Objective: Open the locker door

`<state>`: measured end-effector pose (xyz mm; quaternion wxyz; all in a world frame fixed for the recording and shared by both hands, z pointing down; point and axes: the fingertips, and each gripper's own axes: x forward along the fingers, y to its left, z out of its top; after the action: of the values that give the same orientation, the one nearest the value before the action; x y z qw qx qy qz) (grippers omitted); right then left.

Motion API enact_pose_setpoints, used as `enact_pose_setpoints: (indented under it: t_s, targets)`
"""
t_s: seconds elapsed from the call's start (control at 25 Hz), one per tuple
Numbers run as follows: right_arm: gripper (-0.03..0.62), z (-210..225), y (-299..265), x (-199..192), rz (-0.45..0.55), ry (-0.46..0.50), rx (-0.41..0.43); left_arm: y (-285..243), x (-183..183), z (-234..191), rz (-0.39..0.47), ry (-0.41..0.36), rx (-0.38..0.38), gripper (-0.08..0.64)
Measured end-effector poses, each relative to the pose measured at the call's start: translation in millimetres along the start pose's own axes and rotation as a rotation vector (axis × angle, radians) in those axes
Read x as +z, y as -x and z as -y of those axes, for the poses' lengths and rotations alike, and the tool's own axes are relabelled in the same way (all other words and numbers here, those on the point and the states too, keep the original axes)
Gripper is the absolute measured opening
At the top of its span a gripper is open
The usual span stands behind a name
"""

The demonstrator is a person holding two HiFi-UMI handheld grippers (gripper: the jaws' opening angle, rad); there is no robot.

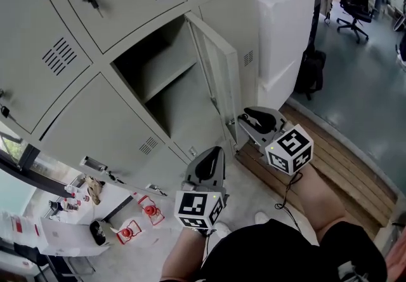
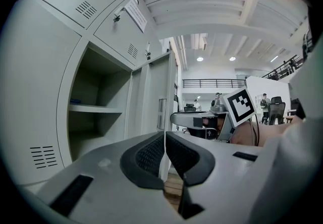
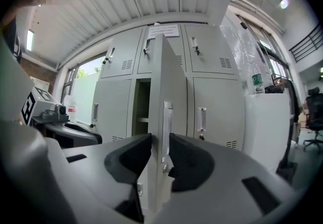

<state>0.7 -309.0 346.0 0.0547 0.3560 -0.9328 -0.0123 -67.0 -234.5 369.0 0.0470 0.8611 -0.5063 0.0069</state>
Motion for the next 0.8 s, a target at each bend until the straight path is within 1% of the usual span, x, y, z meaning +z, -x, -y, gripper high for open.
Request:
enact_pose_setpoints:
  t_s: [0.24, 0.44, 0.8]
  targets:
    - [0.158, 12.3, 8.5, -1.3, -0.001, -0.006, -0.062, -2.6, 0.1, 7.4, -0.002, 0.001, -0.020, 0.023]
    - [0.157, 23.1, 14.7, -2.5, 0.000, -0.028, -0.105, -3.3, -0.8, 9.3, -0.006, 0.003, -0.022, 0.023]
    - [0.109, 47.8, 23.8, -5.3, -0.009, -0.042, -0.190, -8.8, 0.3, 14.3, -0.005, -0.006, -0.016, 0.023]
